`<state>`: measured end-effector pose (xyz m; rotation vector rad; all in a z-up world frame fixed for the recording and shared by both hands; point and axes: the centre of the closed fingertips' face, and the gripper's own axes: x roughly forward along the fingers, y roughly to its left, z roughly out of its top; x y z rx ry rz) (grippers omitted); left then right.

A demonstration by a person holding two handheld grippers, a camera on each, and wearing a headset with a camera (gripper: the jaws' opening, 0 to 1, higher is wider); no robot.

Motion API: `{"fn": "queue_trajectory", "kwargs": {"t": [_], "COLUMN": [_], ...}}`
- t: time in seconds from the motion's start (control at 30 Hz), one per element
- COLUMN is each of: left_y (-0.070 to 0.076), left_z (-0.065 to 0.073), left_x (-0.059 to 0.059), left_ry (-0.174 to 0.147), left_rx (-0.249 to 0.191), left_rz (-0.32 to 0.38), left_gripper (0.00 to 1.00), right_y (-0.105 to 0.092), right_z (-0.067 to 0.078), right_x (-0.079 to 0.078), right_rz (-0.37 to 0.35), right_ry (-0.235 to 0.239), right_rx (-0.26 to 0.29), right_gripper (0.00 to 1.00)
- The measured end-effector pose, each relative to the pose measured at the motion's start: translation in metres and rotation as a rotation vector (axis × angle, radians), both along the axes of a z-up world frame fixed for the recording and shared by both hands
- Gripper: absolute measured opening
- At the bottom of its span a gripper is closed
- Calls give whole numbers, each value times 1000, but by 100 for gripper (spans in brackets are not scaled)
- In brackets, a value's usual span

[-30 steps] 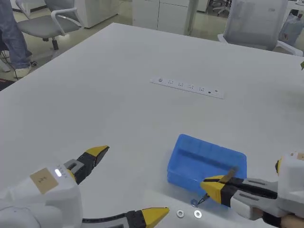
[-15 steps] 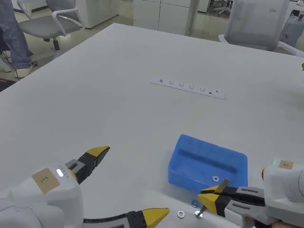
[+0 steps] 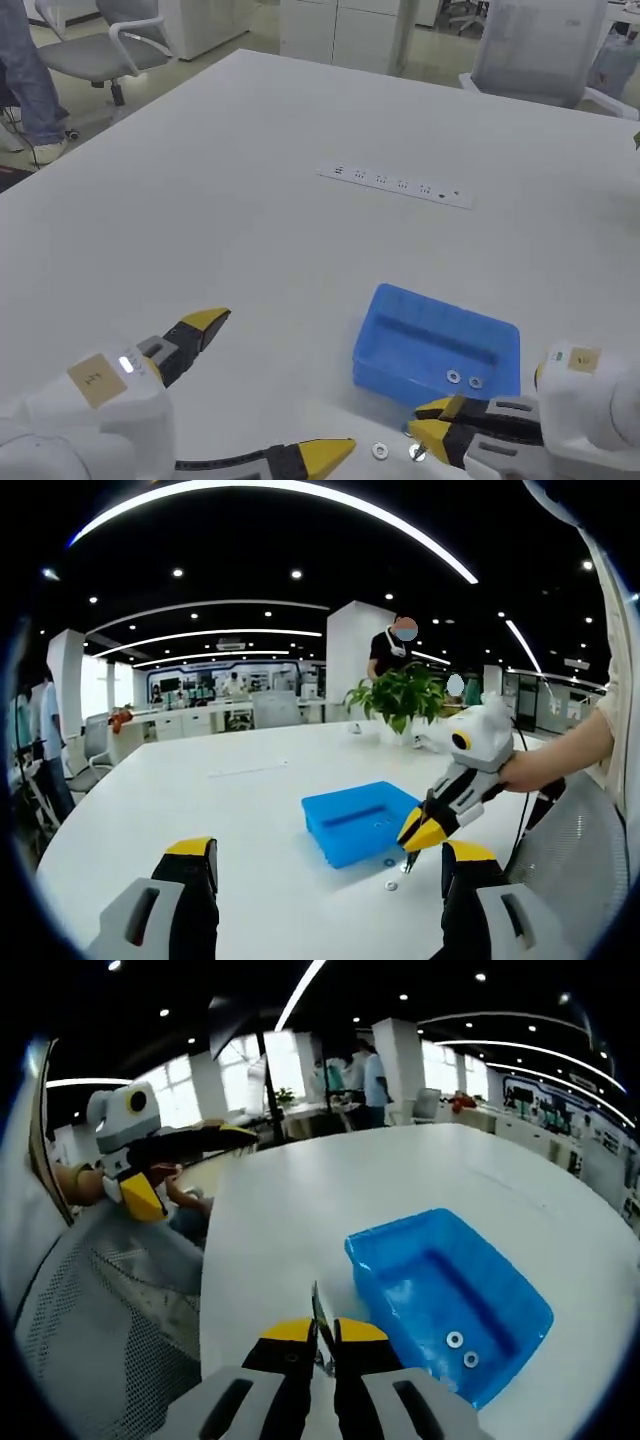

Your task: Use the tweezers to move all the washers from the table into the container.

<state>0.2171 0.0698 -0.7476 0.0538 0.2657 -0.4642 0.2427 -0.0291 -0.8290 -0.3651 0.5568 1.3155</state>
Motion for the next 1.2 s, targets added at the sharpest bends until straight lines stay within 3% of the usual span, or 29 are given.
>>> {"fn": "queue_trajectory", "kwargs": {"t": [0.07, 0.23, 0.33, 0.53, 0.7, 0.93, 1.03, 1.2], "left_y": [0, 0, 0, -1, -1, -2, -2, -3], "left_z": [0, 0, 0, 0, 0, -1, -1, -1], "left_x": [0, 0, 0, 0, 0, -1, -1, -1], "left_ry": [0, -1, 0, 1, 1, 4, 4, 4], "left_rx": [-1, 1, 0, -1, 0, -1, -1, -4], "left_rz": [0, -3, -2, -8, -8, -15, -16, -18], "left_gripper": [95, 95, 95, 95, 95, 95, 95, 95], "right_y": [-2, -4, -1, -3, -1, 0, 3, 5], "right_z": [-1, 3, 25, 58, 74, 74, 68, 47], "right_x": [0, 5, 8, 25, 42, 74, 84, 98], "right_rz": [18, -50, -88, -115, -149, -235, -254, -280], "right_ry": [-54, 3, 57, 77, 90, 98, 101, 117], "right_rx": [-31, 14, 127, 217, 268, 256, 240, 159], "right_gripper": [2, 2, 2, 2, 2, 2, 2, 2]}}
